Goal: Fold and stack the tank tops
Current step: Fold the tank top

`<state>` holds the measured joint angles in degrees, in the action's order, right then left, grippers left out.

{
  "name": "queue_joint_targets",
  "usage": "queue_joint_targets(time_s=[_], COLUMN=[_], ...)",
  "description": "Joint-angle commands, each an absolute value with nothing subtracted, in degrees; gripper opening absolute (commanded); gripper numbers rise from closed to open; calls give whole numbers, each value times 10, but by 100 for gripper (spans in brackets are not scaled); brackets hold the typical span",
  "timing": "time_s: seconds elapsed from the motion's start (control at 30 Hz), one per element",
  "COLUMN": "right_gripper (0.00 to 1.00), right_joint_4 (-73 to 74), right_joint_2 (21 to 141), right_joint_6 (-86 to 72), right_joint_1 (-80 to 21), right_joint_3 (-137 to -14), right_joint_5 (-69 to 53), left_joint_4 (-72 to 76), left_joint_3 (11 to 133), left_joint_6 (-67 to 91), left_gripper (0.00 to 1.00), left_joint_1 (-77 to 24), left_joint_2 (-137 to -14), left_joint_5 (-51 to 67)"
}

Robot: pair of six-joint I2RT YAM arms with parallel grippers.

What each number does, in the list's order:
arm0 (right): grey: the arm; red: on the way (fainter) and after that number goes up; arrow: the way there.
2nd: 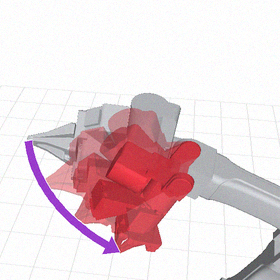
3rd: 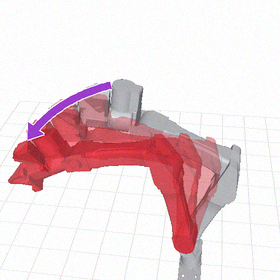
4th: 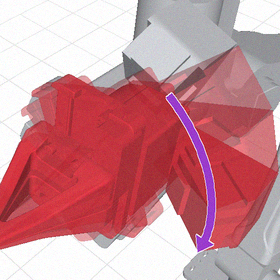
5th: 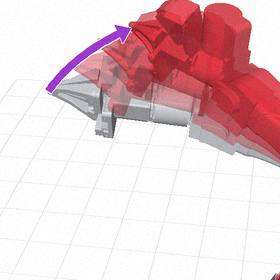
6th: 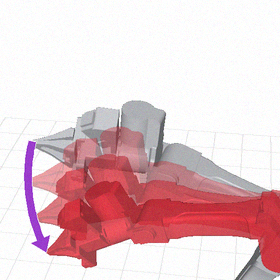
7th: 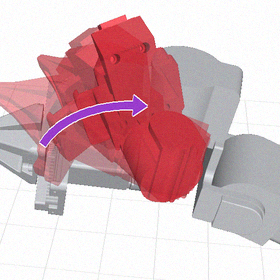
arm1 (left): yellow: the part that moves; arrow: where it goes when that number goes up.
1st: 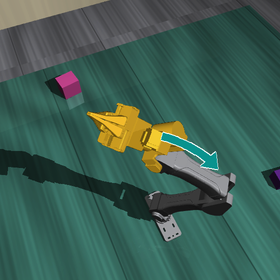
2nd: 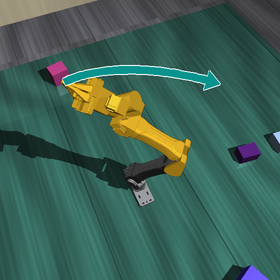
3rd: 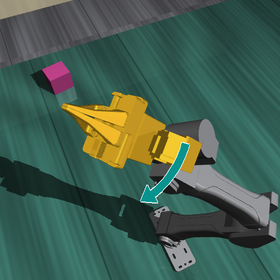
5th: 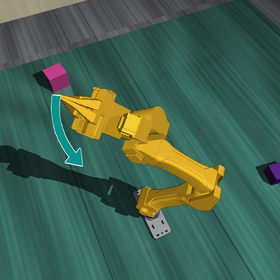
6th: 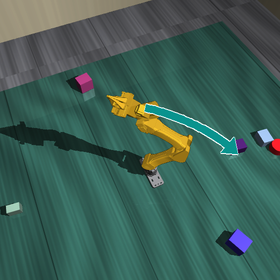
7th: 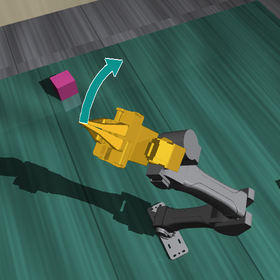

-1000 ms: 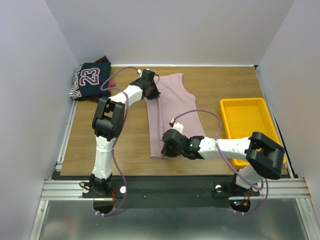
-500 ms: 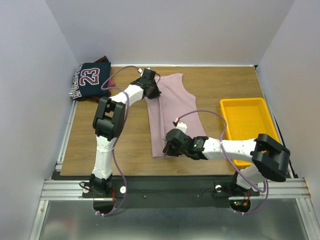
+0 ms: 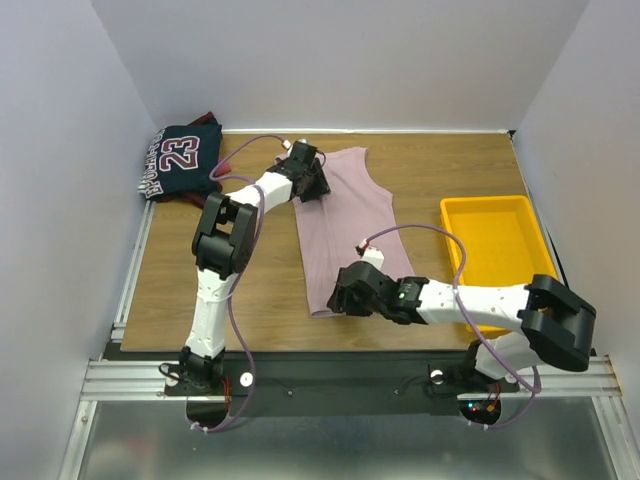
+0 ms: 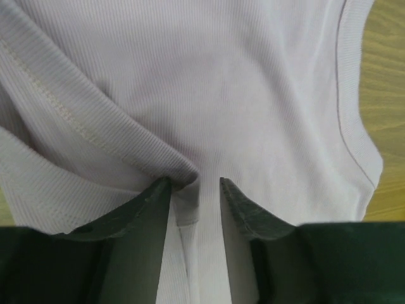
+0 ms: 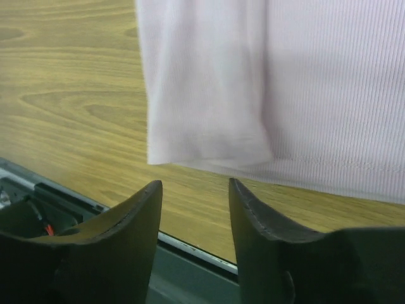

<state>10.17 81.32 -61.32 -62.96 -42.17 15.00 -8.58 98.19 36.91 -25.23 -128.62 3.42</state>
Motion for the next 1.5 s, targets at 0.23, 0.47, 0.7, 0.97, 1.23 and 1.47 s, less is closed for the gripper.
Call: queue_joint_targets(time_s=[0.23,0.47,0.7,0.97,1.23,1.47], right_gripper=[51,36,33,19,13,13], right_joint_4=[183,184,184,194,197,194], right_joint_2=[749,878,926,923,925,987], right_joint_6=[-537,-445,-422,-459,-490,-483], right_joint_1=[-610,-579,-580,-604,-632,-659], right_joint_3=[-499,-565,-563,-521,-489,-563], right_joint_5=[229,185,195,189,174,133], left_joint_4=[-4,-31,-36,-58,-68,-92], left_joint_3=[946,896,903,938,952,983], left_joint_6=[375,382,360,347,339,330], left_gripper=[55,43,39,39,39,39], left_joint_1=[-256,-256,-256,-256,-251,-238], left_joint_2=[-1142,-1111,-1165,-1229,-1259,-1288], left_joint_5=[51,-20,-15,-12,-14,-18])
